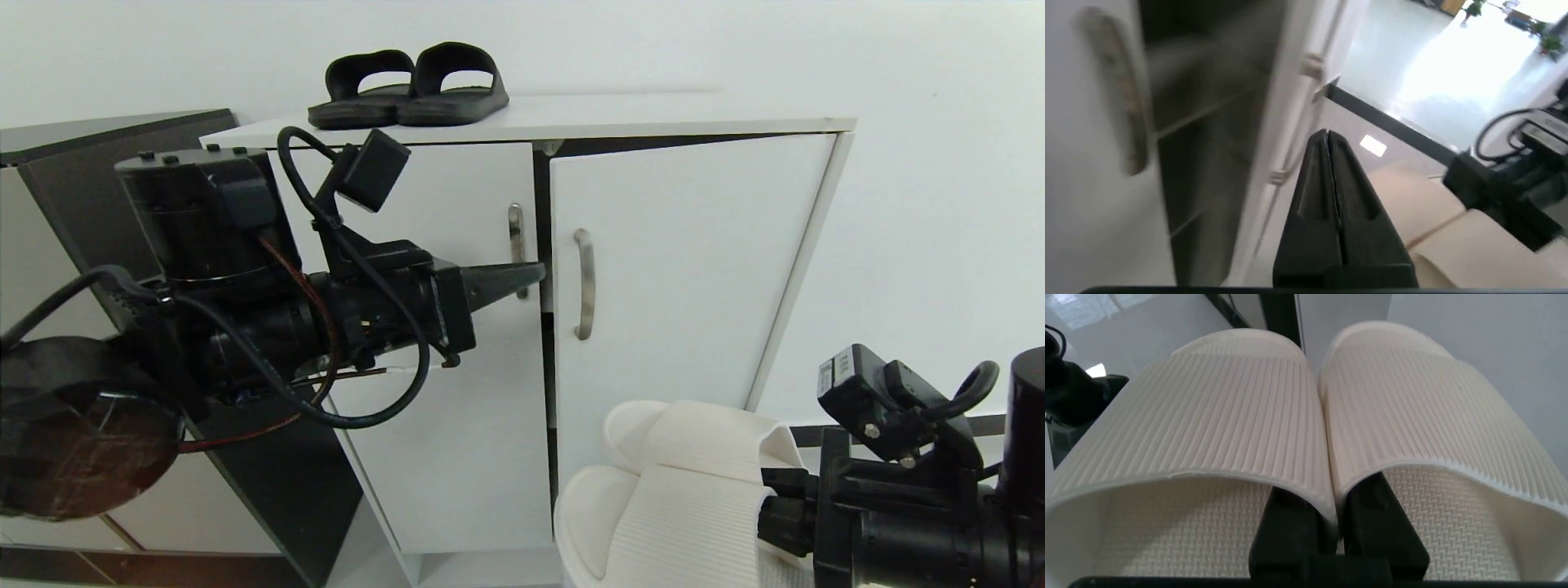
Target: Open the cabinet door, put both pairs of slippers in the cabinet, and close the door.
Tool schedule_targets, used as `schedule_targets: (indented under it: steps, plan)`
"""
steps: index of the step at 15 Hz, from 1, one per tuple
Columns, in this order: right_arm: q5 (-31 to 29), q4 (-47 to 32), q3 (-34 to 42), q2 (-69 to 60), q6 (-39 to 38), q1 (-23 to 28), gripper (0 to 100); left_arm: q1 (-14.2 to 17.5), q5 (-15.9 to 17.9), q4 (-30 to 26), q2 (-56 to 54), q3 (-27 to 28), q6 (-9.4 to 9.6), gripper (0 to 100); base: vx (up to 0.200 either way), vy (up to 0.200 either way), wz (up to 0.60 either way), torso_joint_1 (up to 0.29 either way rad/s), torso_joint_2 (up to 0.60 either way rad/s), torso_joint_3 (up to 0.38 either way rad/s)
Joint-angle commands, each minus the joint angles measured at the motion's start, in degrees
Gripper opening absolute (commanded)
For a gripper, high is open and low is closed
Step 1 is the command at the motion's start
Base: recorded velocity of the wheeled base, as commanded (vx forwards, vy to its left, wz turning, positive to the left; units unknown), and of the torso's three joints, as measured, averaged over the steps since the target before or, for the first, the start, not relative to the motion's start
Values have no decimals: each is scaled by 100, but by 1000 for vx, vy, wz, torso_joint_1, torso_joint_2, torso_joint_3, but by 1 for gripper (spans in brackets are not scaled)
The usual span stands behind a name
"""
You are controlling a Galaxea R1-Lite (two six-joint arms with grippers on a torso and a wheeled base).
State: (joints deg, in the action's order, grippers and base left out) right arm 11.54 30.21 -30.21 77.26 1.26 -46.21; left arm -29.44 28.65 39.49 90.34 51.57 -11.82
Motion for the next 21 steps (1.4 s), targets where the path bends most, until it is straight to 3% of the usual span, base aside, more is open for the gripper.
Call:
schedule_targets:
  steps: [1,10,11,12,14,17,21]
  plan:
    - [-3,3,6,-36,50,-2,0,281,18,24,212,187,-30,0,0,0,0,0,0,0]
    - [-12,-15,-3,8,77,-2,0,378,0,-2,1486,1593,-66,0,0,0,0,0,0,0]
    - [-12,-15,-20,34,77,-2,0,369,9,-11,1512,1637,-153,0,0,0,0,0,0,0]
    - [-12,-24,-64,105,59,-2,0,369,9,-11,1539,1681,-391,0,0,0,0,0,0,0]
    - [-109,-191,-231,193,6,-10,0,360,18,7,1548,1708,-540,0,0,0,0,0,0,0]
    - [-425,-560,-600,228,-574,-230,0,263,36,7,1521,1699,-540,0,0,0,0,0,0,0]
    - [-443,-692,-442,8,-627,-626,0,-255,0,33,1266,1435,-523,0,-200,0,0,8,0,-1]
